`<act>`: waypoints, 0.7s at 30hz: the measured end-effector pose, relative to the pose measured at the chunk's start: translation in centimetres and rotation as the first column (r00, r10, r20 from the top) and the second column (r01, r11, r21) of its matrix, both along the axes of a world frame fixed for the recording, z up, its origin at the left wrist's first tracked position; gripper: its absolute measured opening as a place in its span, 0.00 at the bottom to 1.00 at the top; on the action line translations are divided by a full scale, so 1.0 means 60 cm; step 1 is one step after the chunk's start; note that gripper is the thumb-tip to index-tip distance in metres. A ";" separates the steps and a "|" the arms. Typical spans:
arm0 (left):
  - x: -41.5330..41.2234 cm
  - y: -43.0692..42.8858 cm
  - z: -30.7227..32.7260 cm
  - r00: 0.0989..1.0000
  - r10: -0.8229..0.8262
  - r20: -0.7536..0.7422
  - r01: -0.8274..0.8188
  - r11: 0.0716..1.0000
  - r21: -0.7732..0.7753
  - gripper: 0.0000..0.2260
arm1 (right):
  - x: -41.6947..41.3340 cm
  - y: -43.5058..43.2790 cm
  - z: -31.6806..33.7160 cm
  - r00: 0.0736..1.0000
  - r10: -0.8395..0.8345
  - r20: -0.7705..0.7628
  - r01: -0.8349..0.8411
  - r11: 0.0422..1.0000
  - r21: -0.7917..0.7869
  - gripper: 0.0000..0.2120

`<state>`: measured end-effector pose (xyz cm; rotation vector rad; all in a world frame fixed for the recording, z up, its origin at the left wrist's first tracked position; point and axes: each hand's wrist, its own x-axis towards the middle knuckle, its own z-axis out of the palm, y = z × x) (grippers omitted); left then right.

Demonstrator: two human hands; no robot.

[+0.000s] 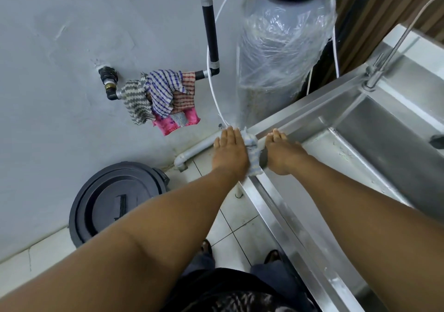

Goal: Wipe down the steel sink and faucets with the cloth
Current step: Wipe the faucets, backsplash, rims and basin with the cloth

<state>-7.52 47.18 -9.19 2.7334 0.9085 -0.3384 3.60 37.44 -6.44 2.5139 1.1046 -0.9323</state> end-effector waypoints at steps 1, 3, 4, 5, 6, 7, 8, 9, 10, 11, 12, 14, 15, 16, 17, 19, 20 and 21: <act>-0.004 -0.017 0.000 1.000 0.001 -0.003 -0.001 1.000 0.013 0.38 | -0.001 0.002 0.001 1.000 -0.003 -0.001 0.003 1.000 -0.007 0.39; -0.020 -0.063 -0.006 1.000 -0.018 0.017 0.017 1.000 0.026 0.38 | -0.001 0.004 0.001 1.000 0.001 0.008 -0.001 1.000 -0.019 0.40; -0.032 -0.088 -0.008 0.999 -0.036 0.025 0.036 0.999 0.015 0.36 | 0.000 0.004 0.000 1.000 0.014 0.012 -0.013 0.999 -0.029 0.39; -0.044 -0.113 -0.010 0.997 -0.073 0.019 0.073 0.997 0.002 0.34 | 0.001 0.005 0.000 0.999 0.029 0.017 -0.028 0.999 -0.042 0.37; -0.055 -0.133 -0.010 0.992 -0.126 0.000 0.126 0.992 -0.009 0.35 | 0.002 0.006 0.000 0.999 0.043 0.023 -0.042 0.998 -0.053 0.36; -0.066 -0.152 -0.011 0.983 -0.179 -0.032 0.178 0.984 -0.018 0.36 | 0.003 0.005 0.001 0.998 0.055 0.027 -0.053 0.997 -0.064 0.36; -0.074 -0.165 -0.013 0.977 -0.210 -0.044 0.209 0.977 -0.026 0.36 | 0.004 0.006 0.001 0.997 0.065 0.032 -0.063 0.996 -0.069 0.36; -0.078 -0.170 -0.014 0.974 -0.224 -0.044 0.223 0.975 -0.027 0.35 | 0.006 0.006 0.002 0.997 0.074 0.033 -0.071 0.995 -0.072 0.37; -0.078 -0.169 -0.014 0.972 -0.230 -0.038 0.229 0.973 -0.020 0.33 | 0.007 0.004 0.003 0.996 0.079 0.030 -0.076 0.994 -0.074 0.36; -0.075 -0.158 -0.013 0.973 -0.231 -0.033 0.230 0.973 -0.007 0.32 | 0.007 0.004 0.006 0.997 0.079 0.025 -0.077 0.994 -0.071 0.36; -0.069 -0.142 -0.012 0.975 -0.219 -0.028 0.219 0.976 0.004 0.31 | 0.007 0.002 0.007 0.997 0.081 0.015 -0.079 0.994 -0.069 0.35; -0.052 -0.097 -0.010 0.986 -0.165 0.002 0.165 0.986 0.018 0.30 | 0.011 -0.003 0.008 0.997 0.080 -0.009 -0.080 0.995 -0.060 0.36; -0.043 -0.074 -0.009 0.990 -0.139 0.011 0.139 0.990 0.021 0.30 | 0.012 -0.006 0.009 0.997 0.078 -0.018 -0.079 0.995 -0.054 0.37; -0.034 -0.053 -0.008 0.993 -0.121 0.012 0.120 0.992 0.024 0.30 | 0.014 -0.009 0.009 0.997 0.076 -0.025 -0.077 0.996 -0.046 0.37; -0.025 -0.039 -0.007 0.995 -0.104 0.004 0.104 0.994 0.023 0.29 | 0.016 -0.011 0.008 0.997 0.075 -0.031 -0.076 0.996 -0.038 0.37; -0.012 -0.026 -0.007 0.998 -0.058 -0.016 0.058 0.998 0.022 0.29 | 0.016 -0.015 0.007 0.996 0.076 -0.038 -0.076 0.997 -0.021 0.38; -0.008 -0.027 -0.008 0.999 -0.035 -0.016 0.035 0.999 0.027 0.29 | 0.015 -0.015 0.006 0.996 0.074 -0.039 -0.075 0.997 -0.013 0.37; -0.008 -0.033 -0.009 1.000 -0.013 -0.005 0.013 1.000 0.027 0.29 | 0.014 -0.016 0.005 0.997 0.070 -0.041 -0.070 0.998 -0.004 0.37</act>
